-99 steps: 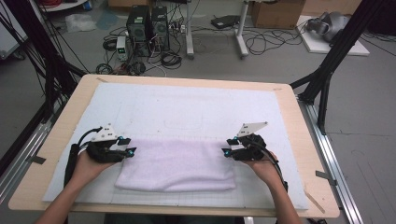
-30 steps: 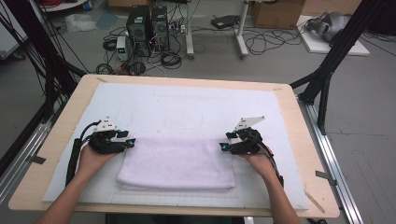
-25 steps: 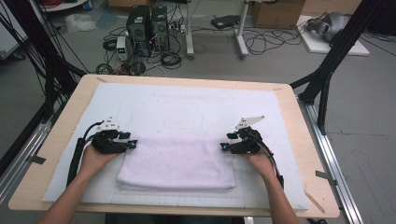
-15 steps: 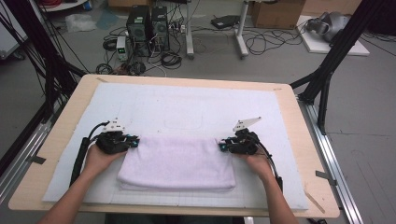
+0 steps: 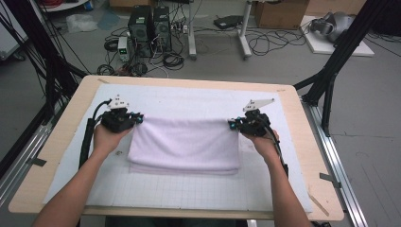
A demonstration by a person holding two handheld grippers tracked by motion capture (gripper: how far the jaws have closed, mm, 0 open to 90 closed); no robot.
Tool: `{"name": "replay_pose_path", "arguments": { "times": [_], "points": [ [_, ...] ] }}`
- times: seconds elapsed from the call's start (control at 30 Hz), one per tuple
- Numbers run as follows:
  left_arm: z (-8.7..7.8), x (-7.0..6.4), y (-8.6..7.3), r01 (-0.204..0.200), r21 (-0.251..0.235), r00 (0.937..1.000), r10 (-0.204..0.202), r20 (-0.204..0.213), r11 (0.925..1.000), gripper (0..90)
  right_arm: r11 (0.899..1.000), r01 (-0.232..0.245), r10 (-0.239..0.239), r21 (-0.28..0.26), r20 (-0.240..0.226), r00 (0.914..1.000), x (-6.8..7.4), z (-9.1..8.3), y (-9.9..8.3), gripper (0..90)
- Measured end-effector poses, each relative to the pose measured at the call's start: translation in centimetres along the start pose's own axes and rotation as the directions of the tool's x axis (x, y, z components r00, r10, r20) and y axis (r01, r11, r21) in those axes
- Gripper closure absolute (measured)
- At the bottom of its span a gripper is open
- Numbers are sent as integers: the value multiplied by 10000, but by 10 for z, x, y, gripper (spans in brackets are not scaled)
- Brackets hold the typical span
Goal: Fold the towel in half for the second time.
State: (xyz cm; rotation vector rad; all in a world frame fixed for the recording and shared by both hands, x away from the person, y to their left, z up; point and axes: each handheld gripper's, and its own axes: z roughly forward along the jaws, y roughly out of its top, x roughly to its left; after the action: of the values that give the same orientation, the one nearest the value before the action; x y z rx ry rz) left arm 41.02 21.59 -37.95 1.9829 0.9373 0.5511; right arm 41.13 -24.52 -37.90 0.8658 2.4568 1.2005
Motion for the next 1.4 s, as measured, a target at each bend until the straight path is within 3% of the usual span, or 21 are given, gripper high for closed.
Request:
{"name": "replay_pose_path", "arguments": {
  "times": [0.1,0.13,0.17,0.2,0.23,0.3,0.4,0.53,0.63,0.87,0.93,1.0,1.1,1.17,1.4],
  "points": [
    [8,12,19,-24,-121,9996,21,-286,9999,838,9997,-57,67,-246,421,9991,-15,1,16,802],
    [13,17,23,50,0,9990,-50,-443,10000,815,9996,-195,209,-224,616,9979,-22,3,20,732],
    [18,20,26,184,168,9969,-171,-763,9997,718,9990,-382,402,-244,877,9953,-28,7,22,681],
    [21,23,26,315,260,9947,-288,-989,9992,591,9979,-574,599,-312,844,9946,-33,10,22,664],
    [23,25,24,417,301,9948,-387,-941,9987,539,9966,-783,801,-256,783,9937,-37,14,21,628],
    [24,25,18,415,620,9971,-374,-661,9972,537,9934,-1138,1130,122,541,9921,-39,22,15,592],
    [20,19,5,337,557,9992,-324,-232,9979,551,9948,-901,888,478,279,9957,-29,29,6,580],
    [10,7,-13,188,601,9987,-216,470,9980,610,9959,-782,785,444,-43,9969,-11,26,-2,578],
    [2,-5,-27,45,559,9961,-94,872,9984,644,9973,-463,476,570,-225,9986,4,23,-7,578],
    [-13,-29,-63,-352,766,9877,230,1548,9964,692,9982,-198,238,568,-715,9972,32,21,-26,558],
    [-15,-33,-72,-384,1015,9867,217,1608,9941,699,9977,-208,259,641,-798,9965,37,22,-33,554],
    [-16,-35,-80,-474,1297,9858,254,1661,9904,711,9931,-246,355,1150,-936,9950,39,25,-38,530],
    [-20,-38,-84,-592,1120,9871,415,1548,9919,727,9892,-103,260,1460,-1063,9940,44,27,-40,527],
    [-20,-39,-85,-628,1072,9873,461,1518,9922,727,9940,21,81,1092,-925,9957,47,24,-43,530],
    [-20,-38,-87,-582,976,9873,428,1531,9935,728,9970,-371,430,679,-879,9952,47,24,-59,521]
  ]
}}
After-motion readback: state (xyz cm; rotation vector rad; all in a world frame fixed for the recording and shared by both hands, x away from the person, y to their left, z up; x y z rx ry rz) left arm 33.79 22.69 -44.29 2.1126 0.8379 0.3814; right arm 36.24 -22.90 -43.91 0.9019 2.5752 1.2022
